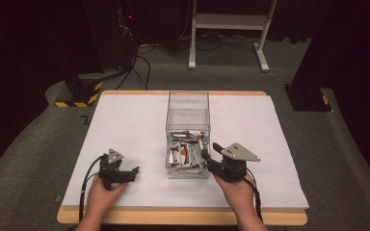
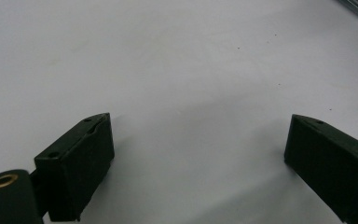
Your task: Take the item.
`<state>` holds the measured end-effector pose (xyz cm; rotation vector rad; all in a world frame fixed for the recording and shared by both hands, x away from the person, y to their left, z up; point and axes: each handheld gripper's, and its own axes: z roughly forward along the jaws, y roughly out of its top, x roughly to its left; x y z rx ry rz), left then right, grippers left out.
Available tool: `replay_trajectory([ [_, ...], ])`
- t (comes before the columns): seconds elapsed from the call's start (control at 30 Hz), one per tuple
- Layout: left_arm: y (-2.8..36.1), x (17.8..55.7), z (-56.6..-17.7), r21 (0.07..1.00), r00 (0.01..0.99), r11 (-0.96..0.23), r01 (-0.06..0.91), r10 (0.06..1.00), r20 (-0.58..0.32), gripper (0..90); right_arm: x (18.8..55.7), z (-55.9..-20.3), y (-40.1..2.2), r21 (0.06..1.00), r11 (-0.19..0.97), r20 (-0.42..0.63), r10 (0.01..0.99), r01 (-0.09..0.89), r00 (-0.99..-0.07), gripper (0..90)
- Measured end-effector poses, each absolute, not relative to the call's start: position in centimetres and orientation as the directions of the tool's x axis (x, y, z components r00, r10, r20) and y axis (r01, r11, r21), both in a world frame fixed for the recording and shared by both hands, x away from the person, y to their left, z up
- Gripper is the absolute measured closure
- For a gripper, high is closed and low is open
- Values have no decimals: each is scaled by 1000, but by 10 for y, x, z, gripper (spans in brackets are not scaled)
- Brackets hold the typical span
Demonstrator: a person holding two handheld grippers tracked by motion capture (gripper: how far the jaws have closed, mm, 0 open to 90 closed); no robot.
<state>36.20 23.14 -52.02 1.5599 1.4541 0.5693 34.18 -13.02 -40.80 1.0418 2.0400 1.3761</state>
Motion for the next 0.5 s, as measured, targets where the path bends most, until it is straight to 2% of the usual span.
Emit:
replay_trajectory([
  [0.5,231,362,-520,839,202,97,535,950,-239,83,344,-408,-108,920,208,62,759,332,-648,571],
])
